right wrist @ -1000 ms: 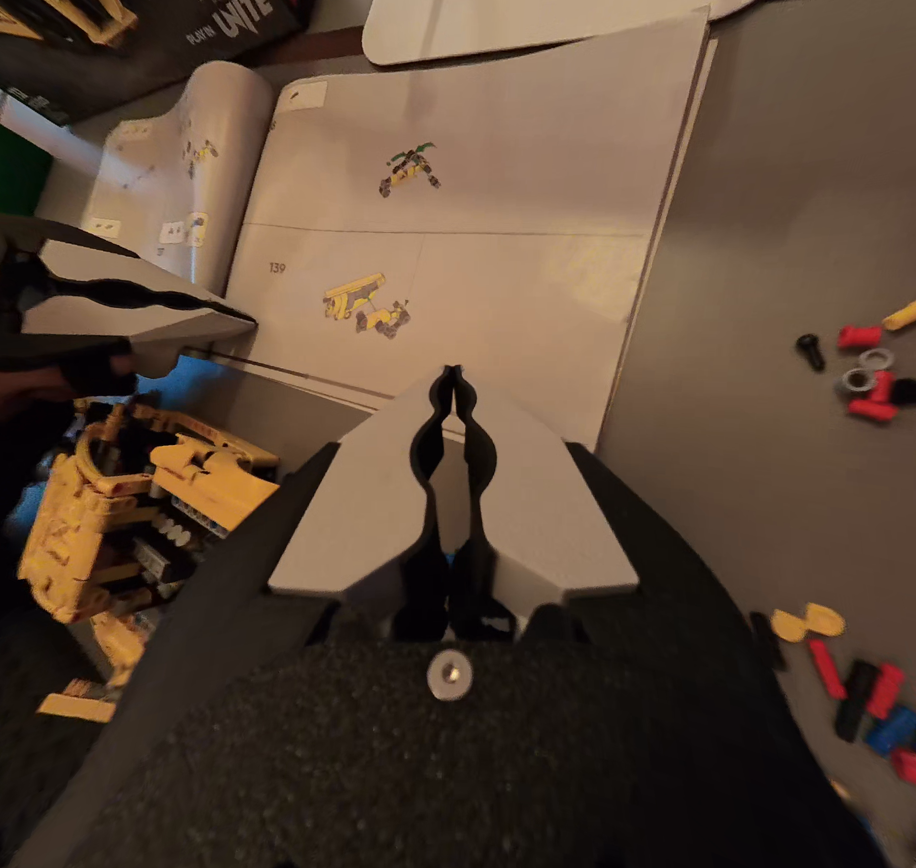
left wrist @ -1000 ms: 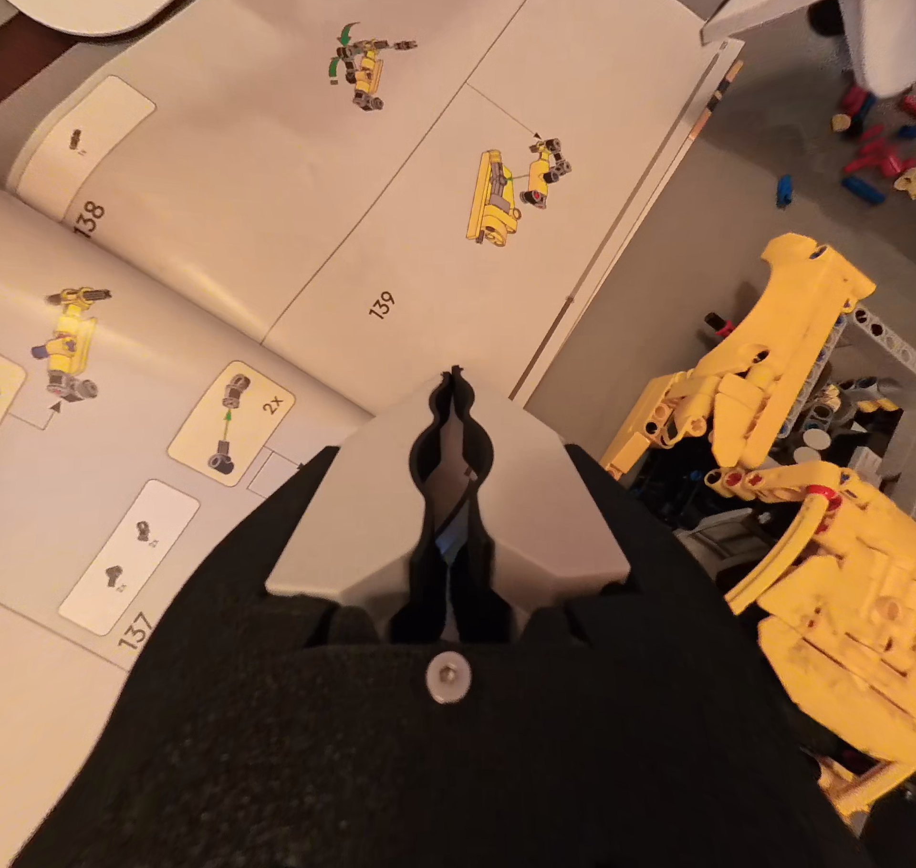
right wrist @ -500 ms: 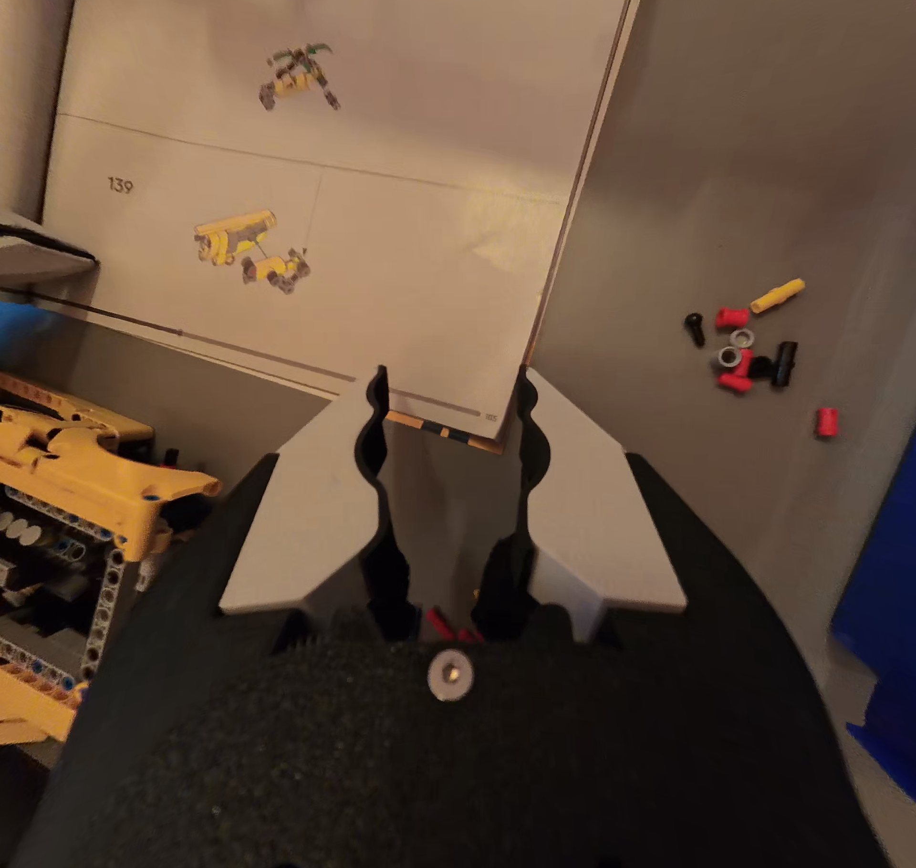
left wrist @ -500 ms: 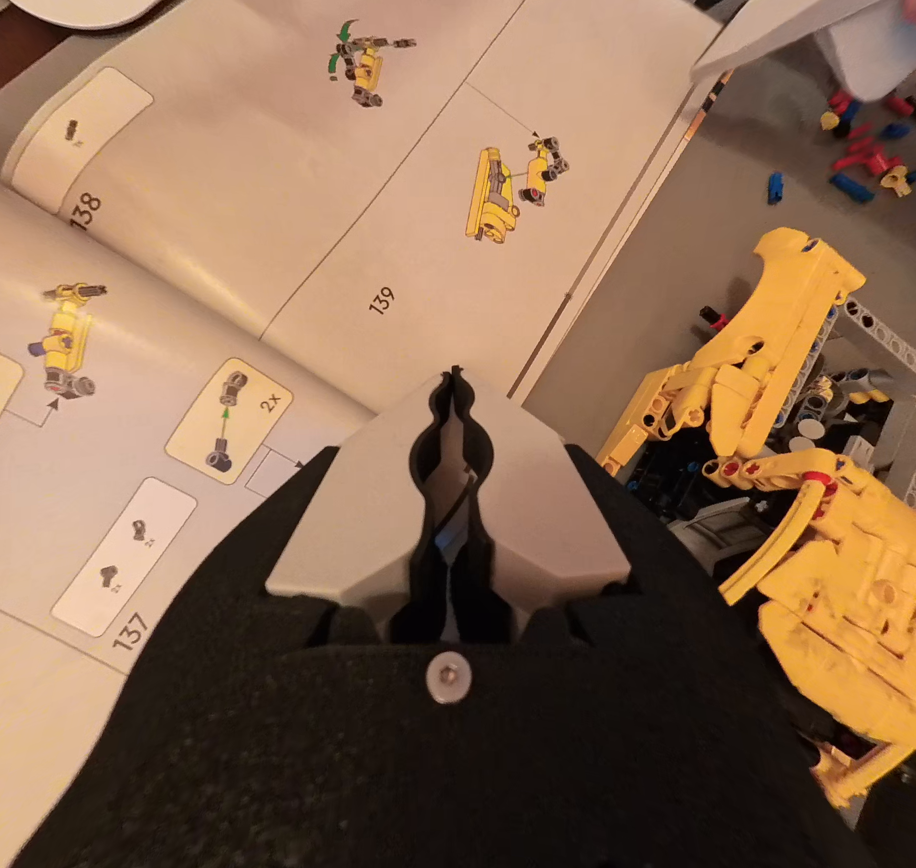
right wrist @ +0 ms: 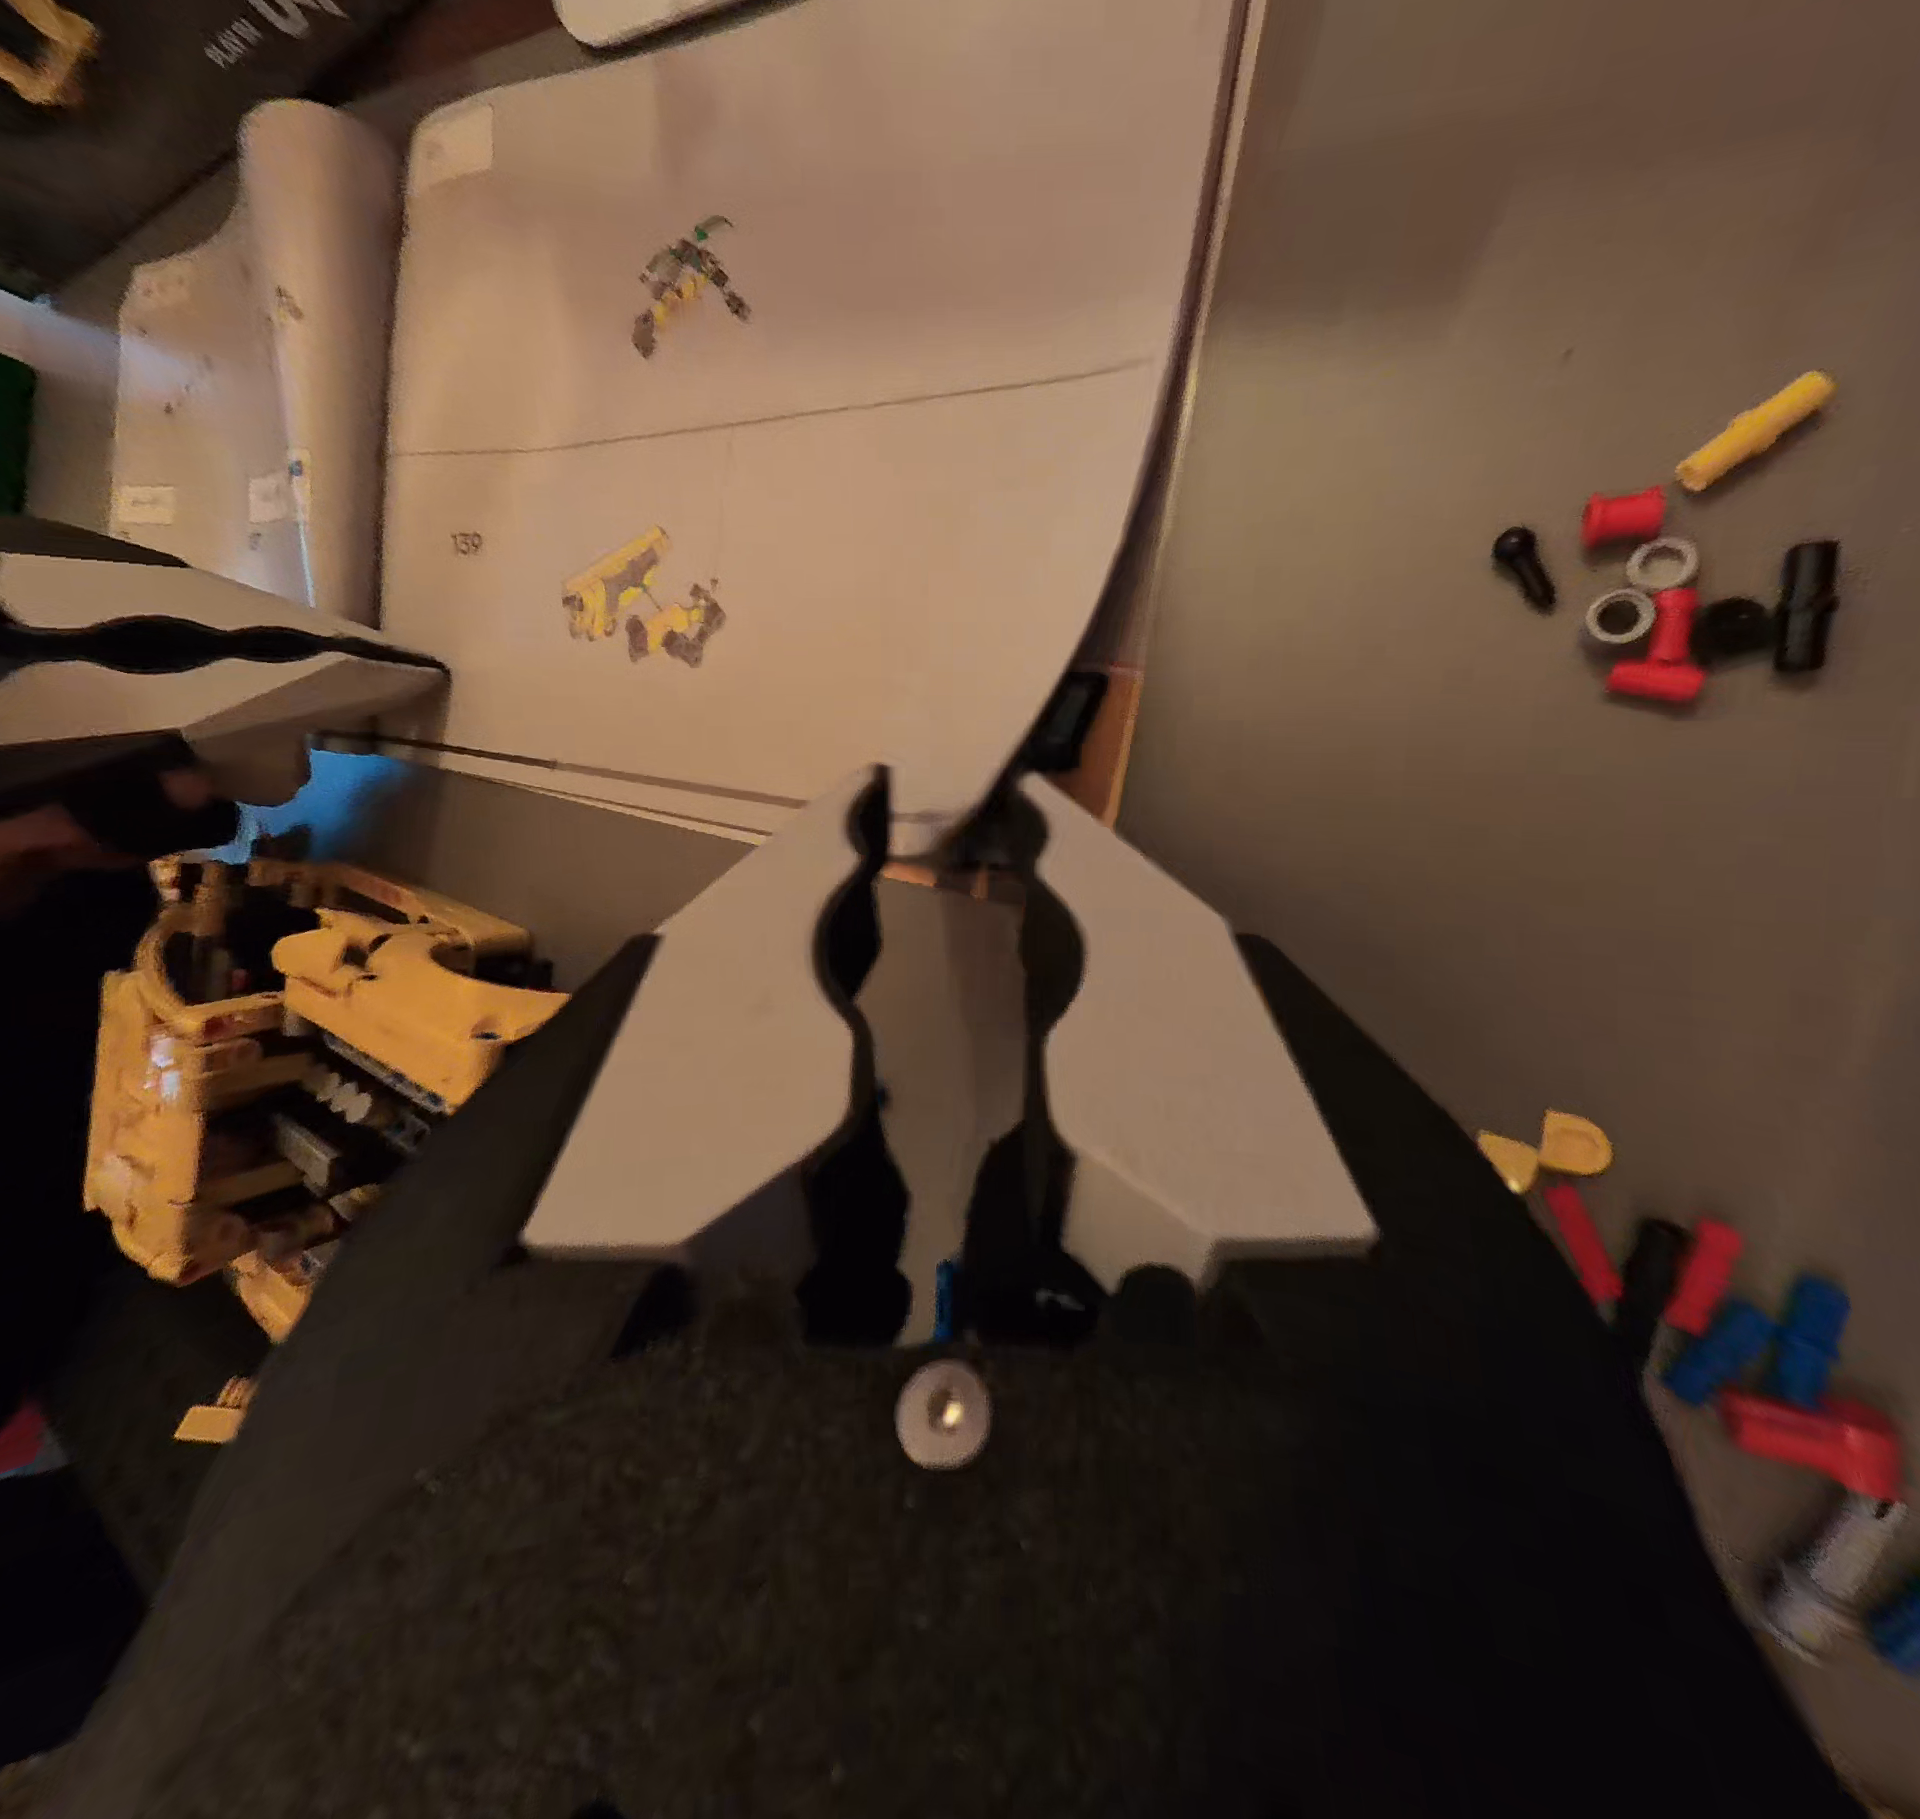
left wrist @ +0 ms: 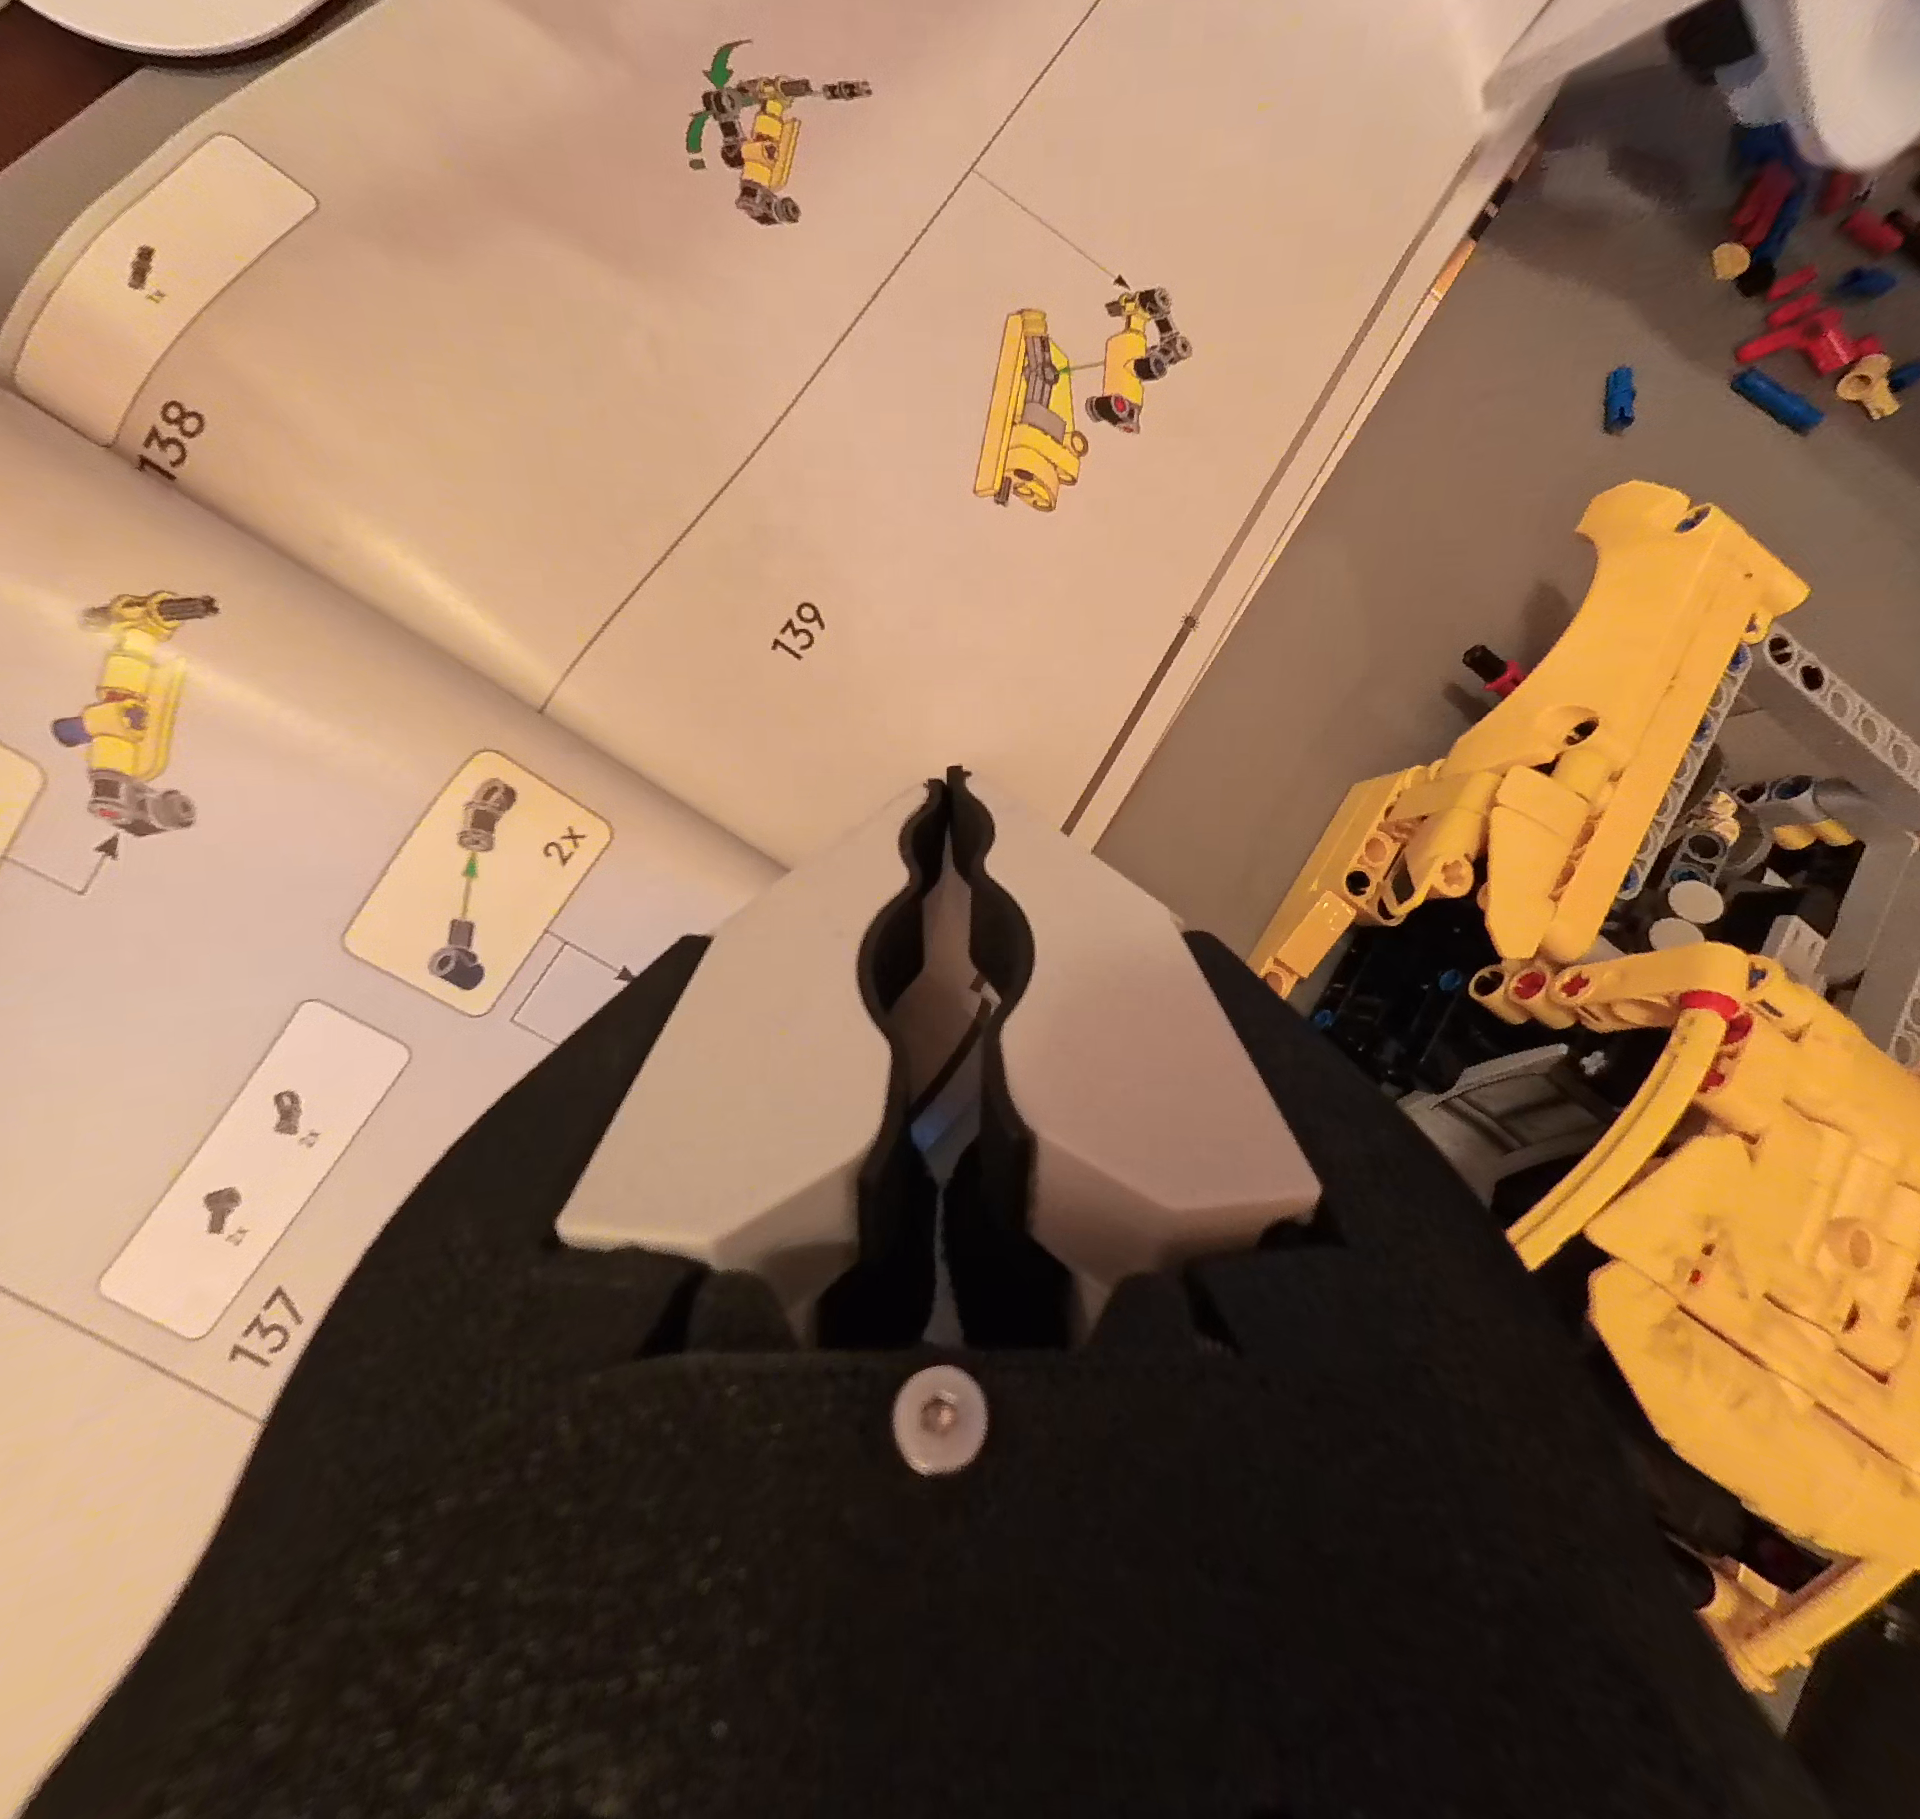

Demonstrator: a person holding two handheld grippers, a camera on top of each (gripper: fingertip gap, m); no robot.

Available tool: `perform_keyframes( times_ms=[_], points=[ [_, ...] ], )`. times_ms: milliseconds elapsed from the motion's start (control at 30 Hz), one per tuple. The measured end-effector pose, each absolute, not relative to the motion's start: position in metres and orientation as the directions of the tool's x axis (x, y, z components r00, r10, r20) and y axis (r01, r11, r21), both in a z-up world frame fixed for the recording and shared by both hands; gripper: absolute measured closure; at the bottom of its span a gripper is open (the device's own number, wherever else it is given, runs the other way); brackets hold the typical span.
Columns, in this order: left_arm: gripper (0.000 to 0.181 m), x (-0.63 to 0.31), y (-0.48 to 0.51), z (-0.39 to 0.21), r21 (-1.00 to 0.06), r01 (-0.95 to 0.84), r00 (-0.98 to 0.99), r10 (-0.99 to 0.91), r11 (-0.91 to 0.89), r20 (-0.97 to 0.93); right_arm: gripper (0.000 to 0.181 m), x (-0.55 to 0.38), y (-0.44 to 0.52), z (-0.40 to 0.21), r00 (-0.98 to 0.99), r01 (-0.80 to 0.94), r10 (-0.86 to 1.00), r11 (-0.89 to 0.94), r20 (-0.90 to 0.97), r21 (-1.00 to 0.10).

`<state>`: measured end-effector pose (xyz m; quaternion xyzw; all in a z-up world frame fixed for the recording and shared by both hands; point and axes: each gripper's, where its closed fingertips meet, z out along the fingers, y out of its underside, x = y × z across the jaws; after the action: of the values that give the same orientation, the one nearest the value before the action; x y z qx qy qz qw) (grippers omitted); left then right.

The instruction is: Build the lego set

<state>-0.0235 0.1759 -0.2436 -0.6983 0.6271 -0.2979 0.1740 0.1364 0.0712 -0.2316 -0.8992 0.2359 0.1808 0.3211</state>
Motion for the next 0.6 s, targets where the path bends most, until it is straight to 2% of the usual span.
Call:
perform_keyframes(
  times_ms=[33, 100, 200, 267, 333, 400, 467, 533, 600],
  points=[
    [0.181, -0.023, 0.176, -0.244, -0.618, -0.772, 0.036, -0.98, -0.153, 0.197, 0.174, 0.136, 0.075, -0.224, 0.818, -0.547, -0.283, -0.654, -0.502, -0.522],
    [0.181, -0.023, 0.176, -0.244, -0.619, -0.771, 0.036, -0.98, -0.152, 0.197, 0.179, 0.135, 0.078, -0.218, 0.821, -0.542, -0.264, -0.64, -0.507, -0.545],
    [0.181, -0.023, 0.176, -0.242, -0.623, -0.766, 0.03, -0.976, -0.16, 0.214, 0.181, 0.13, 0.083, -0.202, 0.883, -0.447, -0.203, -0.634, -0.423, -0.63],
    [0.178, -0.022, 0.176, -0.238, -0.634, -0.747, 0.033, -0.963, -0.201, 0.266, 0.181, 0.118, 0.089, -0.182, 0.947, -0.308, -0.134, -0.641, -0.292, -0.703],
    [0.164, -0.02, 0.174, -0.229, -0.639, -0.714, 0.041, -0.928, -0.286, 0.37, 0.181, 0.1, 0.093, -0.165, 0.996, -0.085, -0.059, -0.689, -0.061, -0.72],
    [0.162, -0.019, 0.177, -0.226, -0.633, -0.69, 0.049, -0.895, -0.352, 0.444, 0.179, 0.076, 0.1, -0.153, 0.975, 0.199, 0.08, -0.73, 0.208, -0.653],
    [0.162, -0.019, 0.179, -0.226, -0.63, -0.678, 0.045, -0.877, -0.379, 0.479, 0.179, 0.053, 0.111, -0.149, 0.891, 0.41, 0.202, -0.742, 0.407, -0.53],
    [0.154, -0.019, 0.179, -0.22, -0.623, -0.656, 0.039, -0.843, -0.426, 0.536, 0.181, 0.034, 0.122, -0.148, 0.781, 0.557, 0.297, -0.73, 0.55, -0.396],
    [0.147, -0.017, 0.175, -0.194, -0.599, -0.582, -0.014, -0.73, -0.55, 0.684, 0.181, 0.019, 0.131, -0.149, 0.648, 0.674, 0.385, -0.692, 0.658, -0.258]
  ],
)
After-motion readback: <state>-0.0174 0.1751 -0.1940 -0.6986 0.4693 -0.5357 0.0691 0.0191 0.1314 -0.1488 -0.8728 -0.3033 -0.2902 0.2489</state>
